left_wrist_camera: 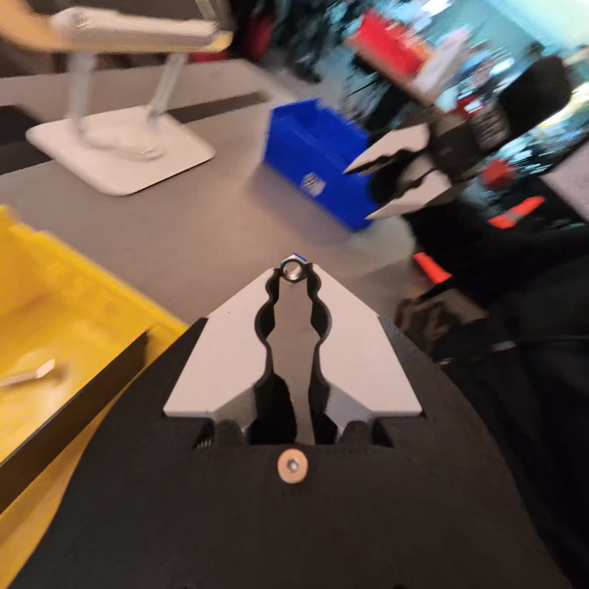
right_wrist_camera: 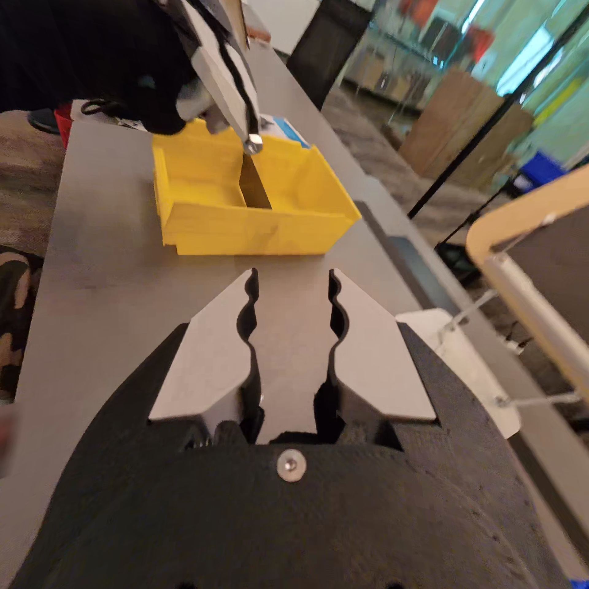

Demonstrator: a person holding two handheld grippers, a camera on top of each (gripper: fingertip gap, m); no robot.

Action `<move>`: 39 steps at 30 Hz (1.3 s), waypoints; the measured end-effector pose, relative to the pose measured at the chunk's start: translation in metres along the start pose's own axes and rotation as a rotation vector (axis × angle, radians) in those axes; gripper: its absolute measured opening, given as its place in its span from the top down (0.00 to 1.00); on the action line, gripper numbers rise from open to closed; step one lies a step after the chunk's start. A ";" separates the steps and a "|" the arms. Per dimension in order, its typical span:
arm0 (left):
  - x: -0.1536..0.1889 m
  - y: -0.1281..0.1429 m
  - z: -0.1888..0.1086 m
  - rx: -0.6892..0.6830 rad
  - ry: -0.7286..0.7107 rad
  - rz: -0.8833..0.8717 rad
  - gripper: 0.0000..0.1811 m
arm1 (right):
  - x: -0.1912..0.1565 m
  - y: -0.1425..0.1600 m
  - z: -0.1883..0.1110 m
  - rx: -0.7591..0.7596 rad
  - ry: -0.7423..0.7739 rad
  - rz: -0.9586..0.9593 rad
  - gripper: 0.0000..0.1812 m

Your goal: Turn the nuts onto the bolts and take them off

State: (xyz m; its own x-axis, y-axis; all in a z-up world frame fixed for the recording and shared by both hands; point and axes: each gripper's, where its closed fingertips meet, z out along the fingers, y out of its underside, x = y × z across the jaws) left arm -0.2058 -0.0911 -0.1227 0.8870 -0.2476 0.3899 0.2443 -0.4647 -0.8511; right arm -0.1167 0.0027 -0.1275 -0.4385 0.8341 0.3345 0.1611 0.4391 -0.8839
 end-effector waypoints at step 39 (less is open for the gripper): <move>0.085 -0.002 0.101 0.208 0.430 -0.140 0.82 | 0.008 0.002 -0.032 -0.099 -0.093 0.060 0.92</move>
State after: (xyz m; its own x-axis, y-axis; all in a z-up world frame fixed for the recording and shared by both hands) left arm -0.0918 -0.0249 -0.1233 0.6091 -0.5436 0.5776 0.4610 -0.3500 -0.8155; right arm -0.0921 0.0209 -0.1159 -0.5044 0.8276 0.2463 0.2740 0.4239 -0.8633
